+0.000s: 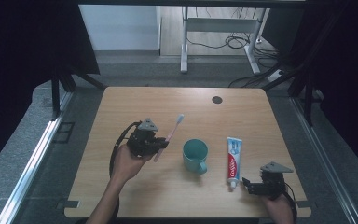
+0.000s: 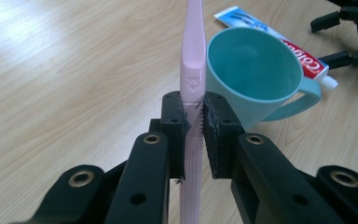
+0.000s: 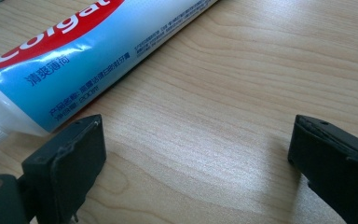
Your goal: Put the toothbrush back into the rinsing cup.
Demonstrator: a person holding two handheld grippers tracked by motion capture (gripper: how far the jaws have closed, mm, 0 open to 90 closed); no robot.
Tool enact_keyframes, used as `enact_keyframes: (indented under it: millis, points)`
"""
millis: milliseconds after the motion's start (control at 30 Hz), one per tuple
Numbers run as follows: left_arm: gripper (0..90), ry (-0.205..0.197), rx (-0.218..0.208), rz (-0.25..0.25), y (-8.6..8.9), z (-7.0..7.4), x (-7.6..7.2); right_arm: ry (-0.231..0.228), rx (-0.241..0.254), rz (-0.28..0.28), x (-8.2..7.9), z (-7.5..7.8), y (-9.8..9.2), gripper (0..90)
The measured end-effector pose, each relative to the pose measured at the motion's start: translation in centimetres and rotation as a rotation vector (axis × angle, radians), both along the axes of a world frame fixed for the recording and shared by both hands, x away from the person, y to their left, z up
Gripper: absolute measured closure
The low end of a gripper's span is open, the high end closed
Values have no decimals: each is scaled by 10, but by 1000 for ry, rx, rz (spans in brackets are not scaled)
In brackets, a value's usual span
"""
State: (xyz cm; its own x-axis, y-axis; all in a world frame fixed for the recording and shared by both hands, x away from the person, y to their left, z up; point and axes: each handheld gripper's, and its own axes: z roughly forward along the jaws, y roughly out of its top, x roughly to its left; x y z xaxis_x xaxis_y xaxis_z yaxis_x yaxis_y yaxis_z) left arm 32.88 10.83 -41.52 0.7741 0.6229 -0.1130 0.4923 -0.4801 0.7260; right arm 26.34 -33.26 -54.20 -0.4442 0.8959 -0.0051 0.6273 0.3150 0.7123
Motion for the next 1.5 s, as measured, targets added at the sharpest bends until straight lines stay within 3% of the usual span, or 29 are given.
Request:
enact_keyframes:
  millis: [767,1033,1500]
  points:
    - [793,-82,-64,-53,-27,18,1,-1,0,1,0,0,0,39]
    - [794,-91,-98,-51,-35,22,3,-1,0,1,0,0,0,39]
    - [793,-109,-121,-61,-54,25,9,0,1,0,0,0,0,39]
